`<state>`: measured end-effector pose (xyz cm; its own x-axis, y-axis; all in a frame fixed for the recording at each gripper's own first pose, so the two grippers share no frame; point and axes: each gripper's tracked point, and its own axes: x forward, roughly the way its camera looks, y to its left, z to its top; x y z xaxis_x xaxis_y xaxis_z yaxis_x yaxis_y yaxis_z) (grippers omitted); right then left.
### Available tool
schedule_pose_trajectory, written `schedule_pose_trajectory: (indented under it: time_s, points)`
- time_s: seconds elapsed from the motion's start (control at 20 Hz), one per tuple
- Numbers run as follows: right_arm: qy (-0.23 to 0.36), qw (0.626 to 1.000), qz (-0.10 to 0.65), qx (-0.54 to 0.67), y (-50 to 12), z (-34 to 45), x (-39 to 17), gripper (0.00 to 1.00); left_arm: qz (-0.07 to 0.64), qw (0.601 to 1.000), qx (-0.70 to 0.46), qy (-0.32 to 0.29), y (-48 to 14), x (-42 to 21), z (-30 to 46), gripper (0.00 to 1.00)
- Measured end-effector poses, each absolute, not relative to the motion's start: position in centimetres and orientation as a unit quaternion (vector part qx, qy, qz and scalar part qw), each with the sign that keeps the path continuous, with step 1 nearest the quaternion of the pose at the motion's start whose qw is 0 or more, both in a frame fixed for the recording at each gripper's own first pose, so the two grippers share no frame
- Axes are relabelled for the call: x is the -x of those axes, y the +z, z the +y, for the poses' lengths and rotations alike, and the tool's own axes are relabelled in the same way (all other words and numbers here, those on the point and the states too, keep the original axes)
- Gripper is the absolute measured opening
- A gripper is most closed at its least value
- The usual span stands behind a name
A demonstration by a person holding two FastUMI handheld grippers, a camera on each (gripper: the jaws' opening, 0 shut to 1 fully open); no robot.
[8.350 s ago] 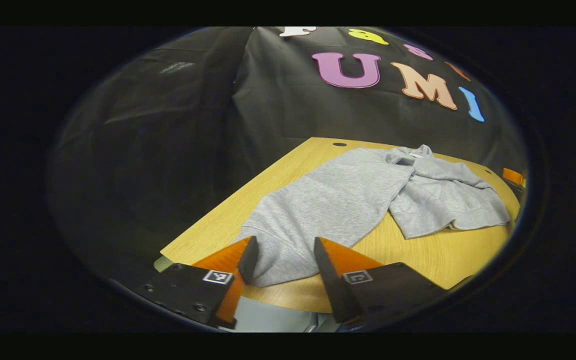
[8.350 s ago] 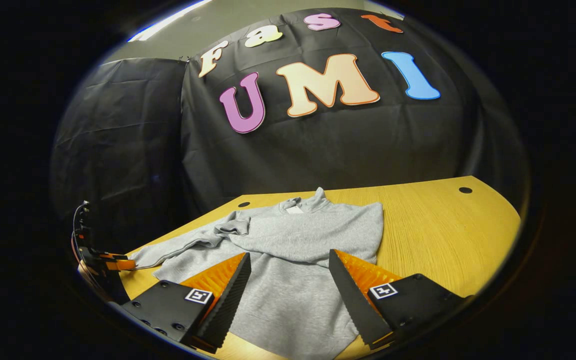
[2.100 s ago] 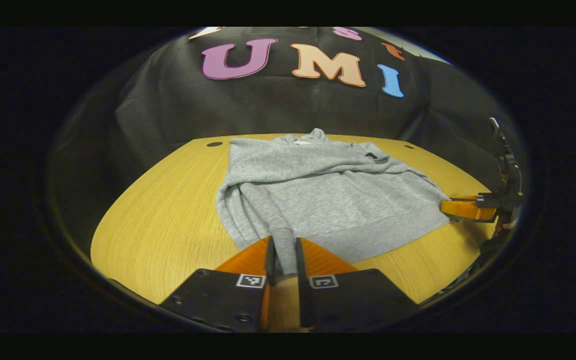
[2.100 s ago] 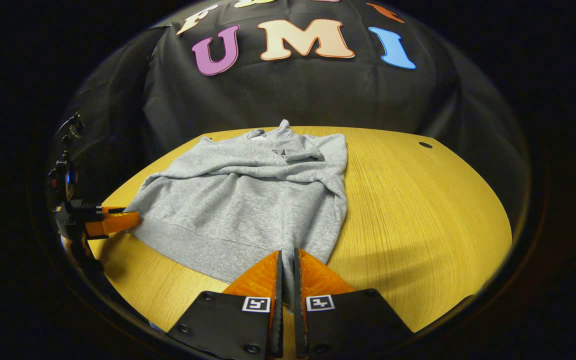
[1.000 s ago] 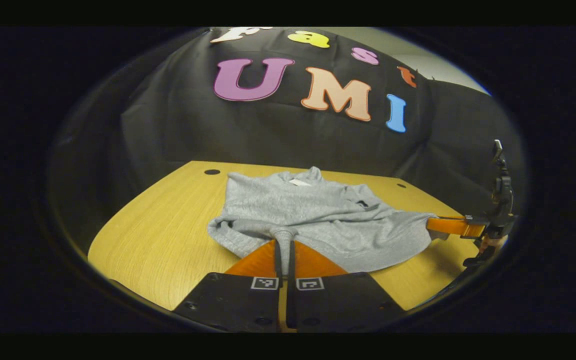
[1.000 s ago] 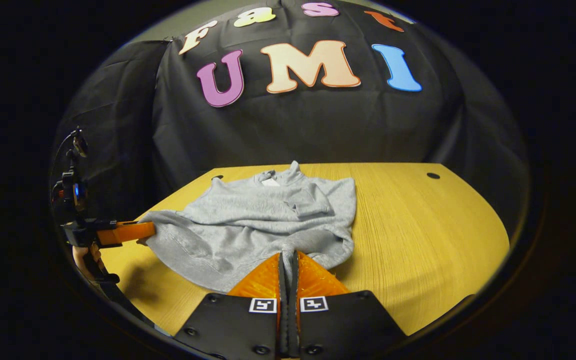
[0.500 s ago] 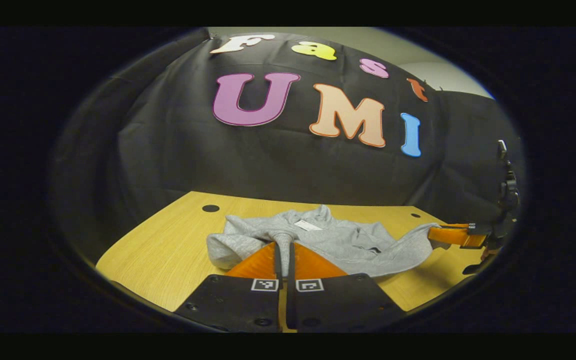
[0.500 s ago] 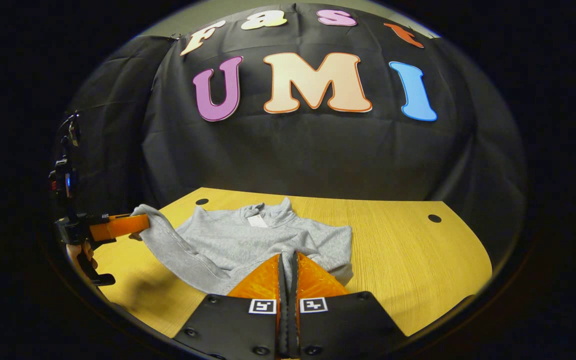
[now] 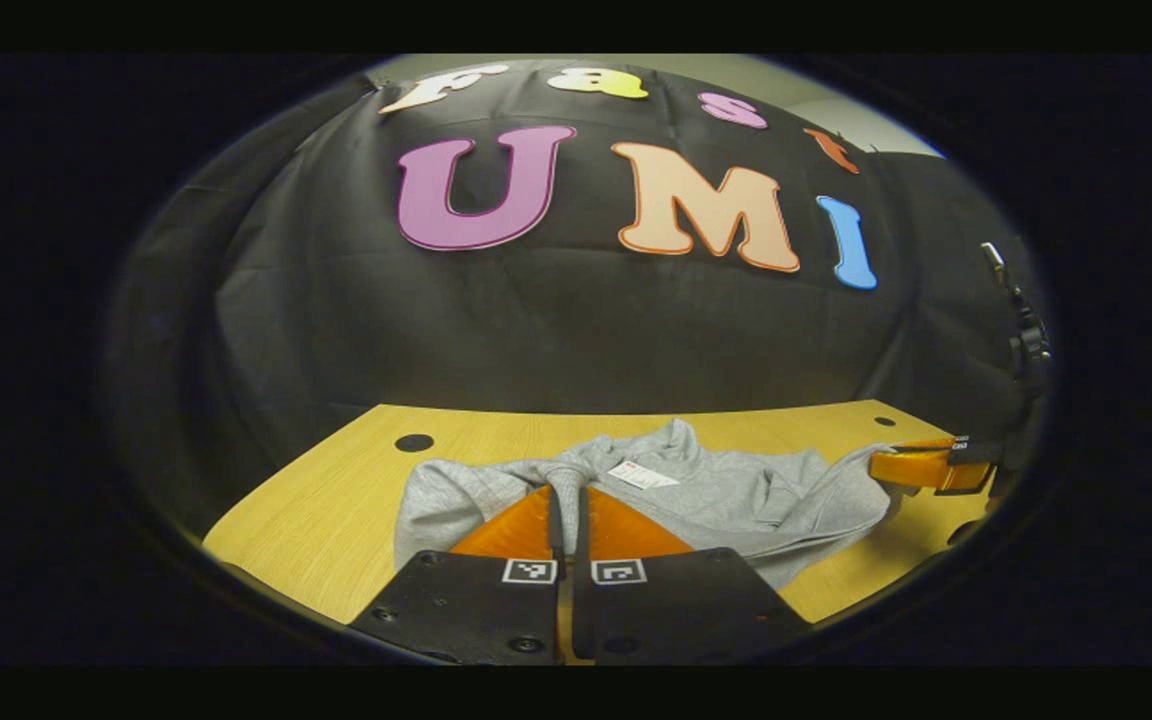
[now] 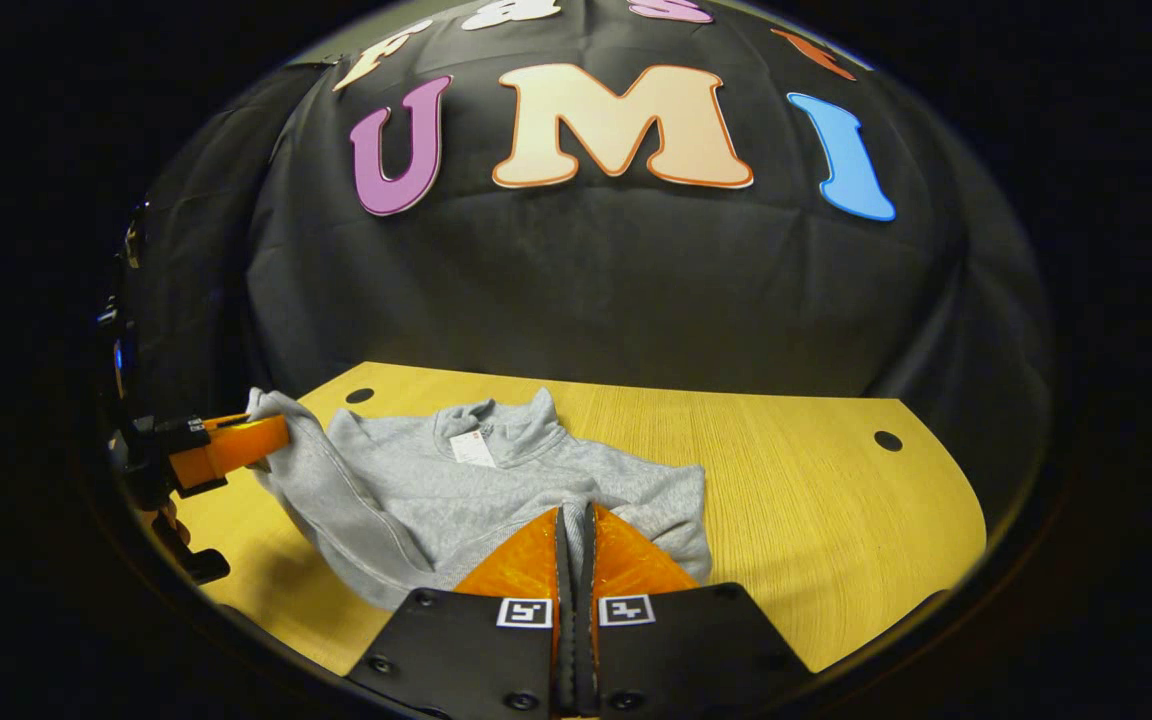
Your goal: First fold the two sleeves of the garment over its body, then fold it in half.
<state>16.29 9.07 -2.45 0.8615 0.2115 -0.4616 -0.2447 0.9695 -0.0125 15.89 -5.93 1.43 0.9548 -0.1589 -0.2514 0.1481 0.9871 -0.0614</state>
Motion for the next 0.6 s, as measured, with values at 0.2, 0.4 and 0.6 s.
schedule_pose_trajectory:
  time_s: [0.2, 0.4, 0.6]
  points:
    - [0.117, 0.961, 0.25, 0.008, -3.6, 9.1, -17.4, 0.03, 0.144, 0.987, 0.006, -0.076, -0.2, -16.6, -6.0, 0.0]
    - [0.121, 0.96, 0.251, 0.007, -3.8, 9.2, -17.5, 0.04, 0.125, 0.99, 0.002, -0.071, 0.7, -17.2, -5.7, 0.07]
    - [0.123, 0.963, 0.238, -0.001, -2.7, 9.4, -17.8, 0.31, 0.111, 0.992, 0.007, -0.065, 1.8, -16.8, -5.5, 0.65]
